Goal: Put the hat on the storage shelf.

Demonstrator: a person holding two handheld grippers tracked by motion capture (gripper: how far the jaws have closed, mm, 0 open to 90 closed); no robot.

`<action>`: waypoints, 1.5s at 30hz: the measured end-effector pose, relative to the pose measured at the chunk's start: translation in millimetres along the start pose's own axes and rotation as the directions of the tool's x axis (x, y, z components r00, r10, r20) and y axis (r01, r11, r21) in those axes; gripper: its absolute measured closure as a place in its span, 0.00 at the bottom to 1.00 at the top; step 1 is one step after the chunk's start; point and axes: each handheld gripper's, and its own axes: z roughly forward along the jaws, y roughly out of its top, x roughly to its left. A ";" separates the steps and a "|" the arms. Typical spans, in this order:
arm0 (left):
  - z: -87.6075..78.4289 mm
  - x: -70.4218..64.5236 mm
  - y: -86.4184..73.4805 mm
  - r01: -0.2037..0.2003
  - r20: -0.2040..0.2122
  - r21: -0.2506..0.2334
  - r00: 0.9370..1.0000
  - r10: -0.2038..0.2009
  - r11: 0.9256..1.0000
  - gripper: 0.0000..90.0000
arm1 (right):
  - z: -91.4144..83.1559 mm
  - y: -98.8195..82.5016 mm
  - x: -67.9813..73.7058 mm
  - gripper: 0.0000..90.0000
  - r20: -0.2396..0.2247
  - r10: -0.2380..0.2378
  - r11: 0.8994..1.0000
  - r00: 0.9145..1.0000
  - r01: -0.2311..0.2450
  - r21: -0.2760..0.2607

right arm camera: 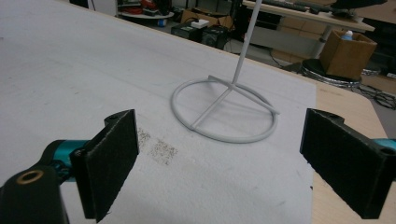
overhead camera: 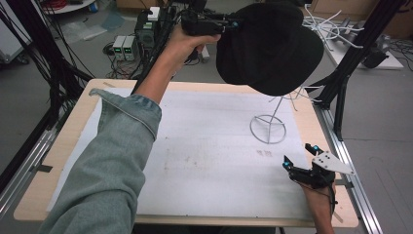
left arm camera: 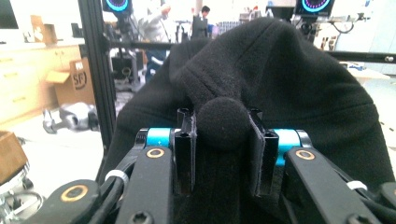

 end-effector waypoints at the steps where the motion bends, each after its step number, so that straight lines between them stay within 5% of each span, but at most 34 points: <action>1: 0.8 0.0 -1.7 0.008 0.000 0.012 1.000 -0.008 1.000 0.76 | 0.0 0.1 0.2 0.12 -0.002 0.002 1.000 1.000 -0.002 -0.001; 19: 10.5 7.7 -22.5 0.068 -0.009 0.181 0.998 -0.067 0.981 0.73 | -0.1 0.0 -0.6 0.12 0.001 0.005 1.000 1.000 -0.005 0.008; 28: 14.1 6.9 -27.8 0.058 0.011 0.225 0.998 -0.062 0.973 0.69 | 0.0 0.0 -0.7 0.12 0.002 0.011 1.000 1.000 -0.011 0.005; 38: 21.4 6.1 -33.3 0.055 0.025 0.304 0.998 -0.065 0.951 0.64 | 0.2 0.0 -0.8 0.12 0.001 0.009 1.000 1.000 -0.009 0.009; 45: 20.4 6.6 -34.2 0.056 0.010 0.316 0.998 -0.062 0.947 0.60 | 0.4 -0.1 -0.9 0.12 0.000 0.004 1.000 1.000 -0.004 0.007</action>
